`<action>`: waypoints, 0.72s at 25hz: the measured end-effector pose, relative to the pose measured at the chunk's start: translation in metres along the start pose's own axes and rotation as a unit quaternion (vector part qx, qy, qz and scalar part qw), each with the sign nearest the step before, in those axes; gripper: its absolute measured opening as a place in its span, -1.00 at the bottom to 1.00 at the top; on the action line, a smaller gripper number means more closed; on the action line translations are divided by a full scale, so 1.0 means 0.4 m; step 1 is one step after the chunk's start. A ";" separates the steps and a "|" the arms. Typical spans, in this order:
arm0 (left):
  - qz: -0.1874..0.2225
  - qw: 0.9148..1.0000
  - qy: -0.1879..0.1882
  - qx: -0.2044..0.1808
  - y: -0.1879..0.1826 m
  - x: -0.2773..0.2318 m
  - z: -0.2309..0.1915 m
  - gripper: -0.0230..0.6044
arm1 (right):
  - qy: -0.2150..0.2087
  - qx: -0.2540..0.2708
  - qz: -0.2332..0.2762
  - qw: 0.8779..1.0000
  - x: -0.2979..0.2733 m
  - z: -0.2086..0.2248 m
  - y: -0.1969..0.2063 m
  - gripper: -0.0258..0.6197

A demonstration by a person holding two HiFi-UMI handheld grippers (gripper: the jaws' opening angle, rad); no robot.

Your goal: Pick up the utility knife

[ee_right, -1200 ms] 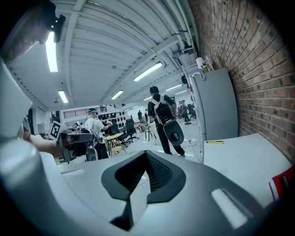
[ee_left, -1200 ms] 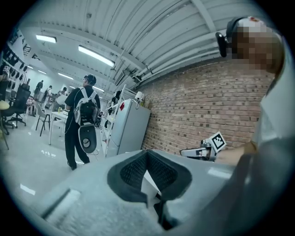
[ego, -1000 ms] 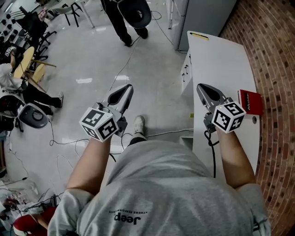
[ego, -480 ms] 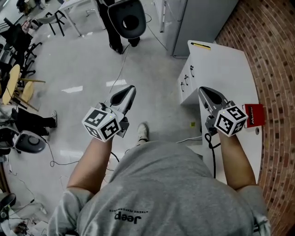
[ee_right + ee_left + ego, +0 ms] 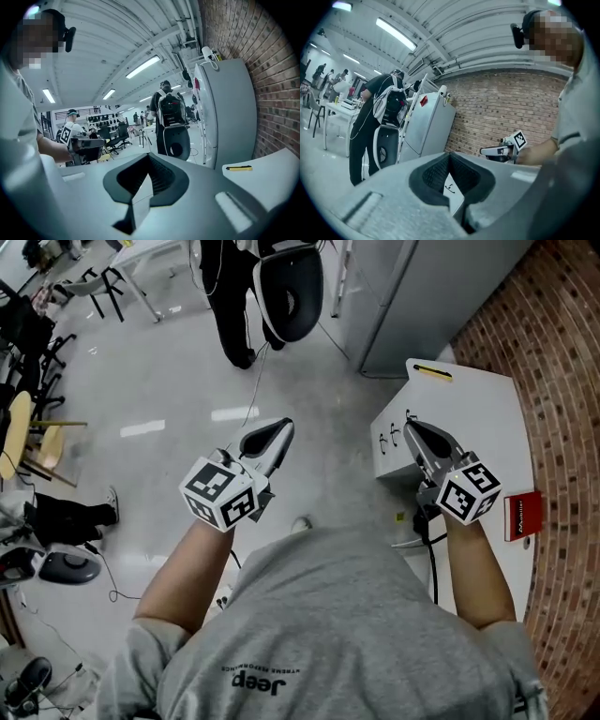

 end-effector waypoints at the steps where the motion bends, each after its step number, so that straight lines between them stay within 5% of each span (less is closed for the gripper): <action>1: -0.003 1.000 0.000 0.003 -0.002 -0.009 -0.017 -0.93 | -0.002 0.000 -0.002 1.000 -0.019 0.010 -0.005 -0.89; 9: -0.026 0.999 -0.025 0.020 0.015 -0.131 -0.092 -0.93 | -0.037 -0.017 -0.020 0.999 -0.113 0.162 -0.002 -0.89; 18: -0.044 0.995 -0.092 0.021 0.001 -0.419 -0.143 -0.93 | -0.112 -0.023 -0.017 0.993 -0.243 0.510 -0.044 -0.89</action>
Point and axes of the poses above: the fingertips, and each gripper's own axes: x backward along the fingers, z to its right, y out of its underside, the point moved 4 cm from there along x, backward along the fingers, and after that the axes turned 12 degrees about -y, right-handed, at the moved point
